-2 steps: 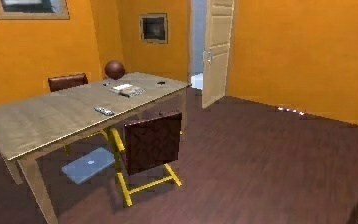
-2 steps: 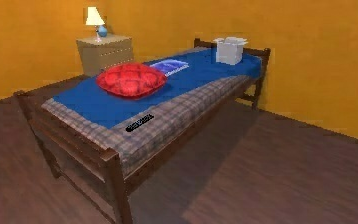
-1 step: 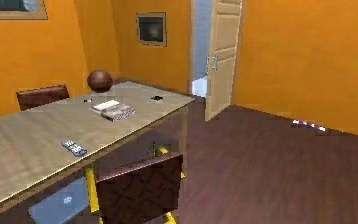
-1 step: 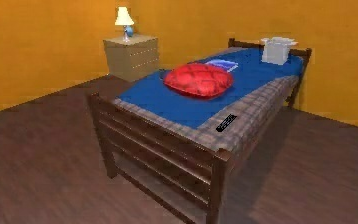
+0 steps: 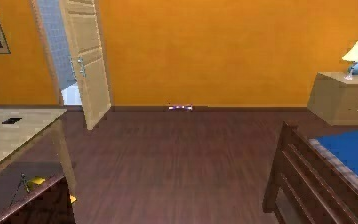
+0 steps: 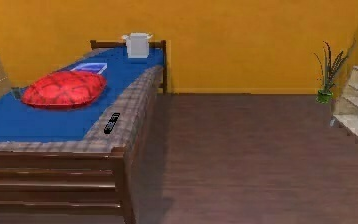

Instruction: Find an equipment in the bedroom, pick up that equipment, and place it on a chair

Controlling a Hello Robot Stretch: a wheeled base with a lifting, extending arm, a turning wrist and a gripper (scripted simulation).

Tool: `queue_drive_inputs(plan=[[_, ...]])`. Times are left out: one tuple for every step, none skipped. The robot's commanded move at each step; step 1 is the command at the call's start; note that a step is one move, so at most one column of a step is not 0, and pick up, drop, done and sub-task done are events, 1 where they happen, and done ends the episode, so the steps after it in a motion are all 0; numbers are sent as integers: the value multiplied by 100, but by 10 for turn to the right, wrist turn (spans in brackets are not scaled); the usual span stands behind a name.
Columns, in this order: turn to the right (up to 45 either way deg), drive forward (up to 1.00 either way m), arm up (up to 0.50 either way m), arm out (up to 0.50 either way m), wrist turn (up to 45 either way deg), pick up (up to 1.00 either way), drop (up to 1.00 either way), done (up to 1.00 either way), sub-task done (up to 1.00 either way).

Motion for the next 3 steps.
queue_drive_inputs(plan=[[0,100,0,0,0,0,0,0,0],[-390,0,0,0,0,0,0,0,0],[0,100,0,0,0,0,0,0,0]])
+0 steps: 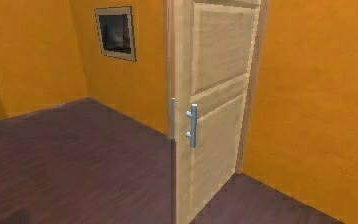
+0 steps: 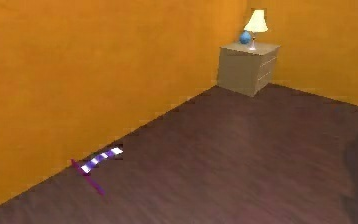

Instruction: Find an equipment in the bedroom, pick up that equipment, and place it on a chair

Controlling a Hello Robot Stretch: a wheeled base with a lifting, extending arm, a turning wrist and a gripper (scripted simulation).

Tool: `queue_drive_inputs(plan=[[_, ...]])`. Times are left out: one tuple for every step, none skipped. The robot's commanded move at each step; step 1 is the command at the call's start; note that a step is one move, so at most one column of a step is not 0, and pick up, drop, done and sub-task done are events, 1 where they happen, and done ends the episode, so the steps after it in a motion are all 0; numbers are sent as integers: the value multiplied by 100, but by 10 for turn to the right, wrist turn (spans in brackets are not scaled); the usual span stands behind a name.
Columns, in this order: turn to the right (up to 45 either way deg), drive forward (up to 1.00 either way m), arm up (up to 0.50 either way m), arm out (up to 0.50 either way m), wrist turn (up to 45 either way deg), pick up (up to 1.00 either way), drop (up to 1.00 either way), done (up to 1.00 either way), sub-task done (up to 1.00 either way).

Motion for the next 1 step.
queue_drive_inputs(plan=[[0,40,0,0,0,0,0,0,0]])
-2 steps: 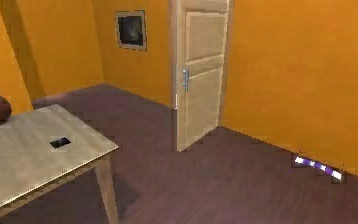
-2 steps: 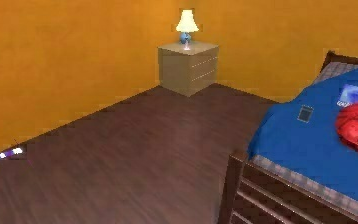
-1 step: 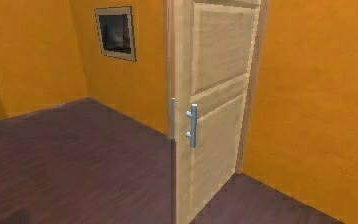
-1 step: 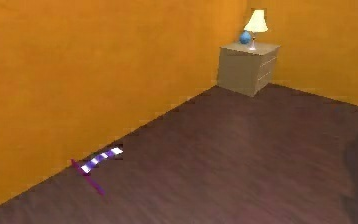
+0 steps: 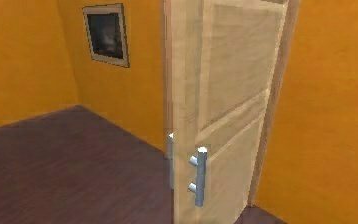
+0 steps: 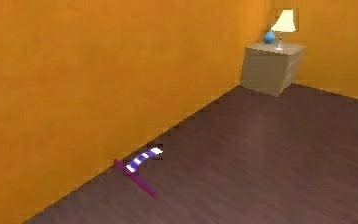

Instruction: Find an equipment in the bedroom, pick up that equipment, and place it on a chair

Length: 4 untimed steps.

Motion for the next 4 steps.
queue_drive_inputs(plan=[[450,0,0,0,0,0,0,0,0],[450,0,0,0,0,0,0,0,0],[450,0,0,0,0,0,0,0,0],[330,0,0,0,0,0,0,0,0]])
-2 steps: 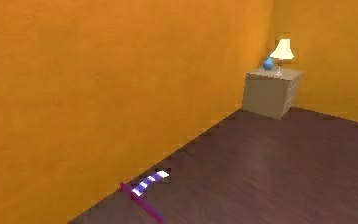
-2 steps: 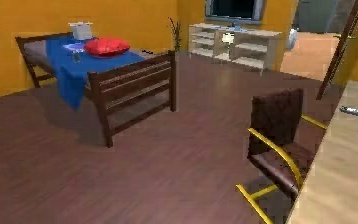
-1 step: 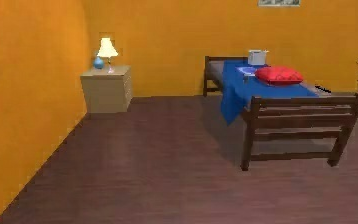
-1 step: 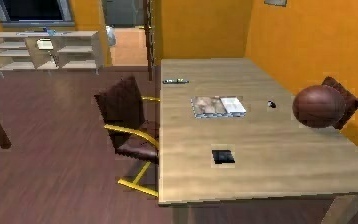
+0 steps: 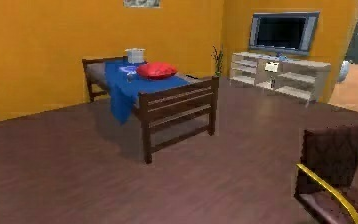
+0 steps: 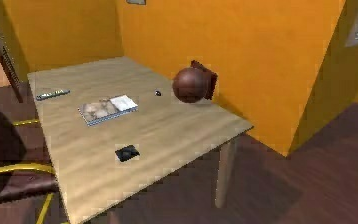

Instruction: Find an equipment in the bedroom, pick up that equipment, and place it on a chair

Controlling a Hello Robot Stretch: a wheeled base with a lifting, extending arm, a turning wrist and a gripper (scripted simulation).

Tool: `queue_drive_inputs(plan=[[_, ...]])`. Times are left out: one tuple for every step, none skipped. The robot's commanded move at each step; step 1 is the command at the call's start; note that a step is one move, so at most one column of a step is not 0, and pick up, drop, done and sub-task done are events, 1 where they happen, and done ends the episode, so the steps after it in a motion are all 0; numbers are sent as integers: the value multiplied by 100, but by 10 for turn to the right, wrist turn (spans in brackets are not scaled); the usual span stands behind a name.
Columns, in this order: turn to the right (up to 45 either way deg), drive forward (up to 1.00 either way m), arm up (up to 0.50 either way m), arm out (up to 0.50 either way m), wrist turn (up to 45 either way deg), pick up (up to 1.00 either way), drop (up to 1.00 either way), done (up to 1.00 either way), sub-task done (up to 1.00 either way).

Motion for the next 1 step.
queue_drive_inputs(plan=[[450,0,0,0,0,0,0,0,0]])
